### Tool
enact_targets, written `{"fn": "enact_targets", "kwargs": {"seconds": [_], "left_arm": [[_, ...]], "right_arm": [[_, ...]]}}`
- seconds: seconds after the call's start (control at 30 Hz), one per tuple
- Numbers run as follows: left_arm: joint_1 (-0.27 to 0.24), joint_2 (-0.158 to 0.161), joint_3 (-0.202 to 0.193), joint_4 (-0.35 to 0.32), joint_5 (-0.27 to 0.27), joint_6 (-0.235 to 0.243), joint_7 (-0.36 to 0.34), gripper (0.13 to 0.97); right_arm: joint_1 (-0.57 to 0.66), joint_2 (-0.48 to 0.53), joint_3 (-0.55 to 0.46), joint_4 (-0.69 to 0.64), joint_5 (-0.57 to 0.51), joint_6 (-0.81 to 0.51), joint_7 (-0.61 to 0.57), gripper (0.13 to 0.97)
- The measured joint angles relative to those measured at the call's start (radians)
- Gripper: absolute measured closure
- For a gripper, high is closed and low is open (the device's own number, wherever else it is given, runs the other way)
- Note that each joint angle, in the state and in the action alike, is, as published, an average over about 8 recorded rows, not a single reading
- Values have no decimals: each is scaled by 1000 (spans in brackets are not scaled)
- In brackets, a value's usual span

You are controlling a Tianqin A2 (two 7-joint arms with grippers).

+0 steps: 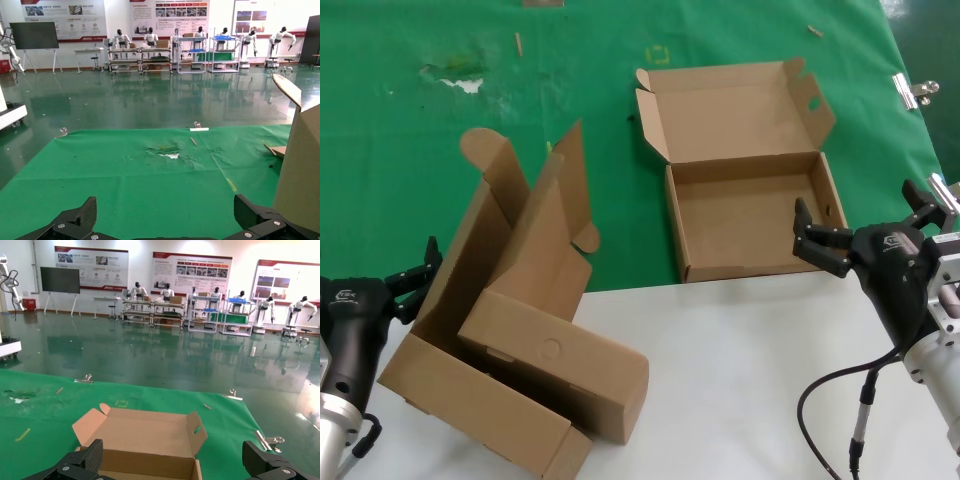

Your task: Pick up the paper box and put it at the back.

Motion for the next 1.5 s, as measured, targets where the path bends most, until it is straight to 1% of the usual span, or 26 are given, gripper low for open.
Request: {"fn": "enact_targets", "kwargs": {"seconds": [1.5], "left_arm": [[0,0,0,0,0,0,0,132]], "right_arm": [[0,0,0,0,0,0,0,129]]}}
